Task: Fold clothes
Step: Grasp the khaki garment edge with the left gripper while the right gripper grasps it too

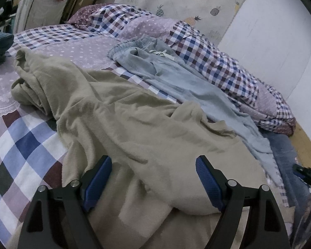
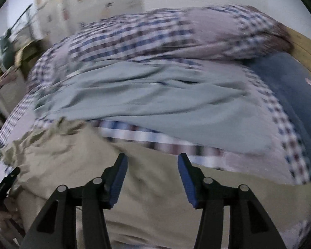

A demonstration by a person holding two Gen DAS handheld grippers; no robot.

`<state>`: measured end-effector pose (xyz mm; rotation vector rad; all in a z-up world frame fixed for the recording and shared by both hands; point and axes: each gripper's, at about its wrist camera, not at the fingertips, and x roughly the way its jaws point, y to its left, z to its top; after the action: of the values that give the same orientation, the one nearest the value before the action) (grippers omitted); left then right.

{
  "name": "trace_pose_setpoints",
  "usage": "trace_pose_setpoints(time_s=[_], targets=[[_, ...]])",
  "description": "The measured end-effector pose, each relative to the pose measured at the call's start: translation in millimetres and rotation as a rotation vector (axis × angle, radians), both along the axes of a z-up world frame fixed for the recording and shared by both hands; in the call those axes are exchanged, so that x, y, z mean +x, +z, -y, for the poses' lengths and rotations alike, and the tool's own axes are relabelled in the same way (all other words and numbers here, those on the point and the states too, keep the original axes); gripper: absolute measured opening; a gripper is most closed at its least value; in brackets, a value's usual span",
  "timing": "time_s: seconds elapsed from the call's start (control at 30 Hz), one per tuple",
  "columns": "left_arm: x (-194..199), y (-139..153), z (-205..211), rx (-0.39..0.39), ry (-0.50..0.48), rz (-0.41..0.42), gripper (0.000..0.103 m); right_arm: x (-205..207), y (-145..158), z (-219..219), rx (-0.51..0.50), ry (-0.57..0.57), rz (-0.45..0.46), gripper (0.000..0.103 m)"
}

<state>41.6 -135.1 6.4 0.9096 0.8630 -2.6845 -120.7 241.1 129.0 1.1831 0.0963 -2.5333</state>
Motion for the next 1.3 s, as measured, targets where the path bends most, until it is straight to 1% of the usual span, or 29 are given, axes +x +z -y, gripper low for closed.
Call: trace_pose_setpoints(time_s=[0.1,0.23,0.3,0.37,0.47,0.57,0.7,0.8,0.83,0.93,1.0,1.1,1.13,1.17,1.2,1.23,1.27,1.3], targets=[[6,11,7,0.021,0.002,-0.042,0.086,7,2,55,-0.01,0.088,0.002,0.054],[26,34,35,0.08,0.043,-0.166,0.086,20,6,127,-0.026,0.206,0.008,0.055],[38,41,57,0.116,0.094,-0.221,0.086,32,9,165,-0.028,0.273,0.01,0.056],[50,44,83,0.151,0.161,-0.247,0.086,48,10,206,-0.026,0.349,0.01,0.056],[74,37,131,0.254,0.3,-0.269,0.086,70,12,260,-0.02,0.442,0.002,0.056],[98,21,177,0.377,0.445,-0.272,0.086,94,13,317,-0.006,0.537,-0.006,0.056],[125,-5,218,0.536,0.58,-0.251,0.086,124,6,397,0.037,0.668,-0.038,0.056],[129,-15,230,0.606,0.589,-0.244,0.086,139,-5,446,0.073,0.727,-0.064,0.056],[129,-15,231,0.611,0.585,-0.244,0.086,145,-9,463,0.086,0.744,-0.072,0.056],[127,-11,236,0.585,0.575,-0.242,0.086,153,-22,507,0.126,0.775,-0.09,0.056],[127,-15,239,0.591,0.574,-0.241,0.086,156,-35,532,0.151,0.788,-0.071,0.056],[129,-19,244,0.617,0.572,-0.245,0.086,159,-51,553,0.18,0.789,-0.053,0.056],[129,-20,247,0.621,0.567,-0.246,0.086,159,-54,558,0.193,0.781,-0.062,0.056],[131,-20,247,0.618,0.562,-0.245,0.086,158,-57,561,0.207,0.769,-0.075,0.054],[133,-20,247,0.615,0.558,-0.244,0.086,154,-59,562,0.207,0.743,-0.075,0.042],[134,-19,248,0.612,0.555,-0.244,0.086,149,-59,561,0.204,0.713,-0.071,0.029],[134,-20,249,0.612,0.553,-0.245,0.086,142,-56,551,0.163,0.676,-0.055,0.006],[135,-20,250,0.612,0.551,-0.246,0.086,133,-52,539,0.112,0.637,-0.036,0.006]])
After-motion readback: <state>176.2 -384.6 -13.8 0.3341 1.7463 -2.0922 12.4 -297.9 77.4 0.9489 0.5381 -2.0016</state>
